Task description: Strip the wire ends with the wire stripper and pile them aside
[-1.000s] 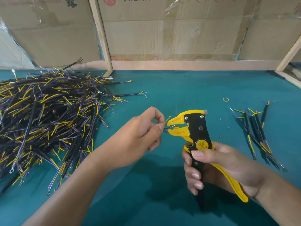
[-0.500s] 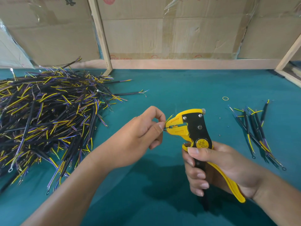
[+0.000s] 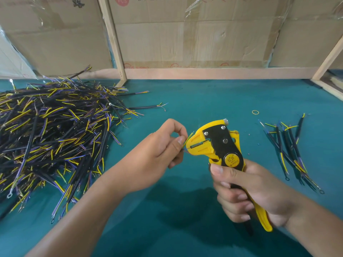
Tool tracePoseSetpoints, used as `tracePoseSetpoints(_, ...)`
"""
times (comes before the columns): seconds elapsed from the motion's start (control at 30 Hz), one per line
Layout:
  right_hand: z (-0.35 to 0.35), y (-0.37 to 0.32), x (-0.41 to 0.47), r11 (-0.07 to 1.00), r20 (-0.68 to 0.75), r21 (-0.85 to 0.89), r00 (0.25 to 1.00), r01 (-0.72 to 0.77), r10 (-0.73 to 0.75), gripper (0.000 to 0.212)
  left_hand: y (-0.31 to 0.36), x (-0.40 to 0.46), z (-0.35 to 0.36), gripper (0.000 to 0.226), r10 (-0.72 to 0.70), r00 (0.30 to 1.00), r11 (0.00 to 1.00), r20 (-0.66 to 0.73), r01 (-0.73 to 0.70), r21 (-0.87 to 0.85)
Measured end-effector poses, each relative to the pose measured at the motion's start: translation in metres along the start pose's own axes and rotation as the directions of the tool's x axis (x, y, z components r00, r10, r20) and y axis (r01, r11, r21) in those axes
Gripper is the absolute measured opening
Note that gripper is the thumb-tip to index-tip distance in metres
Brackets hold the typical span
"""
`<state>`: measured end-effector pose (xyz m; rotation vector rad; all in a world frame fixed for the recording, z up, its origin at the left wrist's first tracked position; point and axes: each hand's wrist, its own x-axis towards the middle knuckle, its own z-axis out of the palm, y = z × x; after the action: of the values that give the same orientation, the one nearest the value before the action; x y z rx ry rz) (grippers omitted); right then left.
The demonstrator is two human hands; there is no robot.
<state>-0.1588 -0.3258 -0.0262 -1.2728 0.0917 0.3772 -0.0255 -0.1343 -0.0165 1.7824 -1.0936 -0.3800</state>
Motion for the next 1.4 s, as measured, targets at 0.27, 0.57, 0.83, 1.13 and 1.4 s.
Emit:
tracePoseSetpoints(0.27, 0.000, 0.001, 0.000, 1.000, 0.001, 0.002, 1.000, -0.002, 0.002, 0.048, -0.005, 0.002, 0.000, 0.022, 0.019, 1.000, 1.000, -0.023, -0.019, -0.001)
tracePoseSetpoints(0.57, -0.003, 0.003, 0.001, 1.000, 0.022, -0.002, 1.000, -0.006, 0.006, 0.051, -0.006, 0.002, -0.001, 0.022, 0.026, 0.999, 0.999, -0.020, -0.026, 0.031)
tracePoseSetpoints(0.83, -0.024, -0.013, 0.004, 0.985, -0.152, 0.130, 0.984, 0.111, -0.090, 0.038, -0.012, 0.002, -0.015, 0.010, 0.001, 0.981, 0.971, -0.193, 0.045, 0.235)
tracePoseSetpoints(1.13, -0.031, -0.001, 0.021, 0.931, -0.169, 0.360, 0.986, 0.064, -0.002, 0.033, -0.017, 0.004, -0.011, 0.014, -0.031, 0.980, 0.965, -0.195, 0.080, 0.248)
tracePoseSetpoints(1.4, -0.027, 0.002, 0.024, 0.908, -0.119, 0.417, 0.989, -0.030, 0.087, 0.029, -0.014, 0.008, -0.012, 0.013, -0.163, 0.958, 0.987, -0.236, 0.155, -0.053)
